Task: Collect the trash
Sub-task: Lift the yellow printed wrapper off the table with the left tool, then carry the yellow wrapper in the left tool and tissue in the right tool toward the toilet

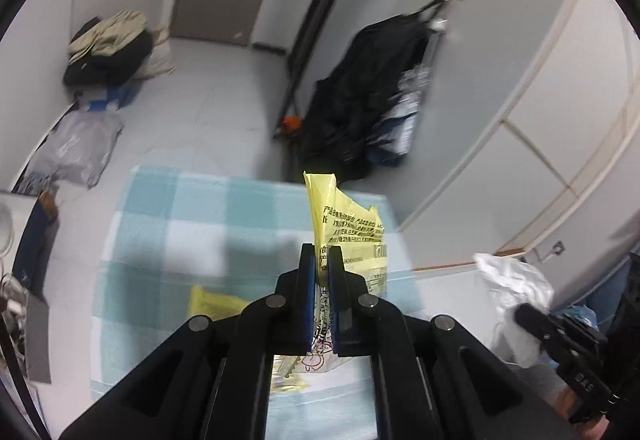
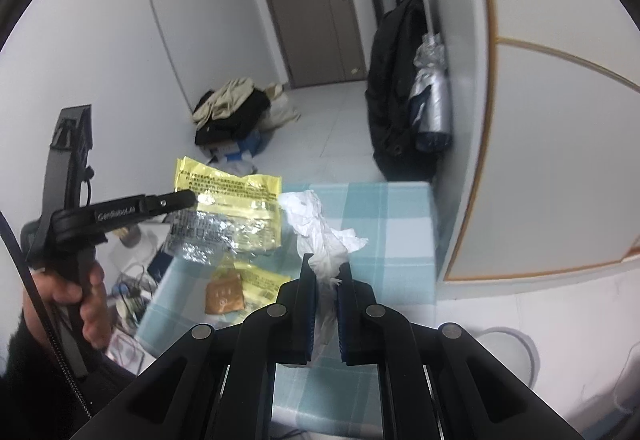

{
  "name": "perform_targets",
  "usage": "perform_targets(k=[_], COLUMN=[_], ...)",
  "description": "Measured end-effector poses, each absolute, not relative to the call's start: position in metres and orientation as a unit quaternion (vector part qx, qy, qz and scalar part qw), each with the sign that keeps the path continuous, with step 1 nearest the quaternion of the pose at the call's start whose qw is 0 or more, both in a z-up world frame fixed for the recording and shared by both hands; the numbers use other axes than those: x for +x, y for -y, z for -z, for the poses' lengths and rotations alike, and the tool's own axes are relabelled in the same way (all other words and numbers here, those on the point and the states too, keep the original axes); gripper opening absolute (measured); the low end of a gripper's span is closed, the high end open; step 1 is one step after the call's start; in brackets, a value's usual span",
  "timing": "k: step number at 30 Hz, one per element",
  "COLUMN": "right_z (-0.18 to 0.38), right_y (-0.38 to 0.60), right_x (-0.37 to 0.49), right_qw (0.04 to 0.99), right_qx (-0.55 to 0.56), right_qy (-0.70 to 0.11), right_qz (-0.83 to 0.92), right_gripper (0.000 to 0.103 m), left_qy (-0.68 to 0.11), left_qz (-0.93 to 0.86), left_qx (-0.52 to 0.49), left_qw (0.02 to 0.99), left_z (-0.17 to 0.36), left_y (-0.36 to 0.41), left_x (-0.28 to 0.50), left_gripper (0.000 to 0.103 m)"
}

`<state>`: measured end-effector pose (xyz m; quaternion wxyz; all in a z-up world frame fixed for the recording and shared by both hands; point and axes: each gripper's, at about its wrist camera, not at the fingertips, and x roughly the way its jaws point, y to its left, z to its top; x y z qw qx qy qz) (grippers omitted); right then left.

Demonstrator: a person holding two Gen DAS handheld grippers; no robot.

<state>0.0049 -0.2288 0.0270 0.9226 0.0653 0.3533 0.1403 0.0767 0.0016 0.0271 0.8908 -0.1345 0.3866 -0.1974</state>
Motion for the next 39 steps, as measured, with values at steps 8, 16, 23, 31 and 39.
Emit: perform_targets(k=[8, 16, 23, 31, 39], right_z=[-0.065, -0.088, -0.085, -0.052, 0.014], right_y=[0.262, 0.319, 0.386, 0.454, 0.504], right_x=[-0.022, -0.051, -0.074, -0.083, -0.072], right_qw=[0.941, 0.955, 0.956, 0.944, 0.917], right_qx=[0.085, 0.102, 0.131, 0.167, 0.203], right_qy=[-0.303, -0.264, -0.261, -0.282, -0.336], right_qz=[-0.125, -0.085, -0.027, 0.030, 0.073], right_gripper=[0.008, 0.008, 0.008, 0.008, 0.008], left_qy=[-0.349, -0.334, -0.344, -0.380, -0.424], left_qz=[0.237, 0.280, 0.324, 0.368, 0.377], left_qx=[-0.104, -0.072, -0.049, -0.010, 0.041], left_qw=[0.900, 0.897, 0.880, 0.849, 0.822], left_z=[-0.072, -0.092, -0.092, -0.068, -0.026], left_y=[0.040, 0.089, 0.142, 0.208, 0.258], left_x=[0.053, 0.036, 0.029, 0.030, 0.044], left_gripper=[0.002, 0.002, 0.002, 0.002, 0.002])
